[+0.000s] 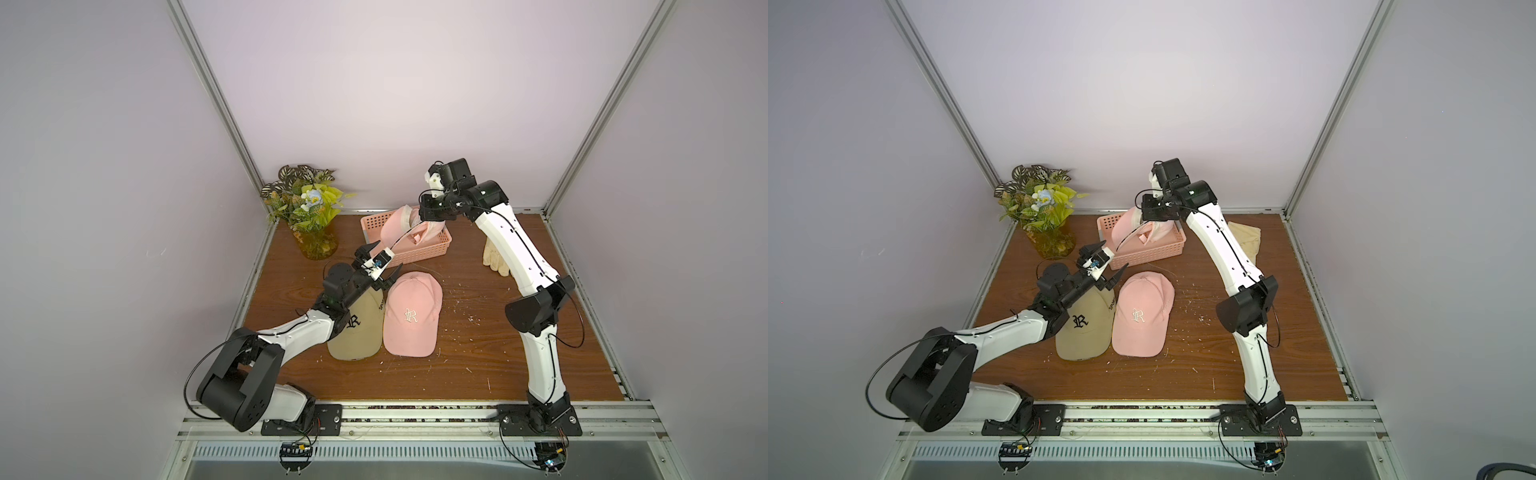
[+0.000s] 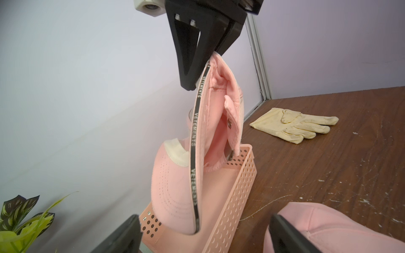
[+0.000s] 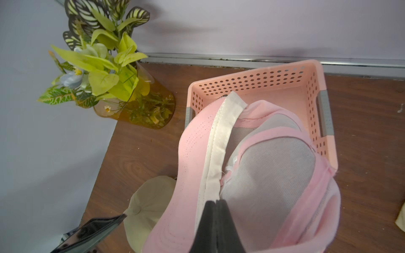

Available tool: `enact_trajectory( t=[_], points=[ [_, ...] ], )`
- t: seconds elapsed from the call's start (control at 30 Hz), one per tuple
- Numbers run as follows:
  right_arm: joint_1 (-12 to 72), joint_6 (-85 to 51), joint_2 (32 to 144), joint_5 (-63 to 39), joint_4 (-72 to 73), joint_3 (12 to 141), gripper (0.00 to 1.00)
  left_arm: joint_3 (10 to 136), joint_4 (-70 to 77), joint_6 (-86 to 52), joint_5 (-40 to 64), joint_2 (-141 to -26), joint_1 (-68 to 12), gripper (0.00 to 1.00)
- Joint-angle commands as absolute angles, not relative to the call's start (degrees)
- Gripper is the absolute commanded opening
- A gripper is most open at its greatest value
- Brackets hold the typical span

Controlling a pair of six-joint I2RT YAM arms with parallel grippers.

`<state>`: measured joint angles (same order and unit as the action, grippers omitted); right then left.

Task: Turn the baseball cap inside out
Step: Turn over the baseball cap.

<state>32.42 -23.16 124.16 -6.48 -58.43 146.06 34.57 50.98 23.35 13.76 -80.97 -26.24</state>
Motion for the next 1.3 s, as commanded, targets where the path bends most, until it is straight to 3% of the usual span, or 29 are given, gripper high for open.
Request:
enact_trajectory(
  t=[0.0, 0.2, 0.3, 0.47, 0.6, 0.63, 0.7, 0.77, 0.9, 1.13, 1.27],
  points=[
    [34.17, -22.46, 118.74, -7.57, -59.06, 145.82, 0.00, 37.02, 52.82, 25.31, 11.66, -82.88, -26.72, 0.90],
    [36.01, -21.78, 117.12, -7.86, -60.27, 144.69, 0.00, 38.00, 54.25, 25.53, 9.42, -86.32, -26.75, 0.85],
    [36.27, -21.38, 115.58, -8.34, -60.39, 142.49, 0.00, 38.31, 55.11, 25.87, 9.30, -87.85, -26.70, 0.75],
    [36.38, -20.88, 111.19, -9.28, -57.92, 135.87, 0.00, 37.66, 56.96, 25.07, 11.63, -87.13, -26.75, 0.32],
    [36.30, -20.42, 107.18, -8.68, -54.45, 129.90, 0.00, 36.09, 56.96, 22.26, 13.98, -82.72, -27.48, 0.03],
    [36.30, -20.55, 105.93, -8.20, -53.18, 127.99, 0.02, 35.47, 56.95, 21.22, 14.50, -81.16, -27.65, 0.00],
    [36.21, -20.29, 103.78, -7.40, -50.68, 124.72, 0.15, 34.23, 56.87, 18.70, 16.70, -78.00, -28.16, 0.01],
    [36.21, -19.88, 101.05, -5.67, -47.39, 120.38, 0.35, 33.17, 56.38, 15.40, 18.39, -75.00, -29.15, 0.01],
    [36.21, -17.93, 93.78, 1.11, -37.30, 108.64, 0.52, 35.42, 44.89, 10.56, 23.15, -70.67, -31.90, 0.01],
    [36.24, -11.26, 74.03, 12.56, -14.61, 81.32, 0.59, 47.52, 18.37, -9.02, 20.61, -71.68, -33.85, 0.01],
    [36.14, -5.55, 66.75, 14.12, -12.46, 74.64, 0.65, 51.15, 11.97, -14.61, 25.89, -73.91, -33.92, 0.01]
  ],
)
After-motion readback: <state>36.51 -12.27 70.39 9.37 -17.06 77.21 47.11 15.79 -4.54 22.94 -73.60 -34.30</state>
